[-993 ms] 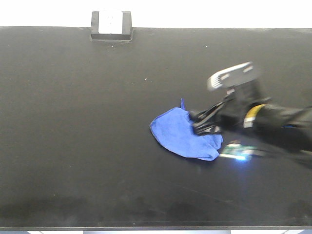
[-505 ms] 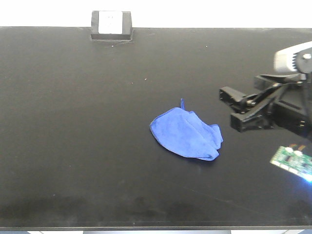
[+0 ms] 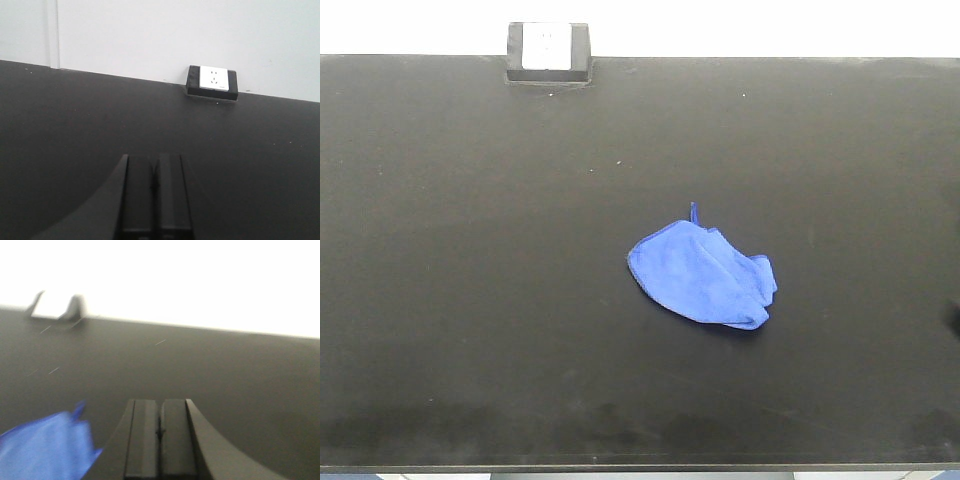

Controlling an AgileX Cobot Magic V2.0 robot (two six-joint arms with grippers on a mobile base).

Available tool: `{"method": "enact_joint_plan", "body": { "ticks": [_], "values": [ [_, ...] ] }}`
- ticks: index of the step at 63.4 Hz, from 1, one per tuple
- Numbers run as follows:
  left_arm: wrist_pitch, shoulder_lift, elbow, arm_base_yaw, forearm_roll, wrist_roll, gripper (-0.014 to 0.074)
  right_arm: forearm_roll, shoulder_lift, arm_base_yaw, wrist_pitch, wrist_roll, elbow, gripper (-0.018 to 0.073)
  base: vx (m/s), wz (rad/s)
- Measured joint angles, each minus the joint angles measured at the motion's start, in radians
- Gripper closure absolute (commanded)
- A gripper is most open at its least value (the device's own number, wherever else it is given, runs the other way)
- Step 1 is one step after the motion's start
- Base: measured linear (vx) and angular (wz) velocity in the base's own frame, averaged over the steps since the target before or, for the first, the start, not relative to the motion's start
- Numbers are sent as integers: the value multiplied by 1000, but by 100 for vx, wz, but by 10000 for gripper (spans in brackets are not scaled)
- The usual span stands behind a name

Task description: Wipe right workspace with blue cloth

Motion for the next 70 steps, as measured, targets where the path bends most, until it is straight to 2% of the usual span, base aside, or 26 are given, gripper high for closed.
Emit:
{"method": "enact_joint_plan", "body": {
  "ticks": [9,23,29,40,46,70],
  "values": [
    [0,0,0,0,0,0,602,56,-190,-111,-39,0,154,567,0,0],
    [1,0,0,0,0,0,602,124,-374,-131,-45,0,389,567,0,0],
    [1,0,0,0,0,0,602,125,-384,-131,-54,-20,395,567,0,0],
    [0,0,0,0,0,0,602,124,-384,-131,-100,-161,395,567,0,0],
    [0,0,0,0,0,0,602,124,-384,-131,-107,-203,395,567,0,0],
    [0,0,0,0,0,0,602,124,-384,-131,-109,-218,395,567,0,0]
  ]
}}
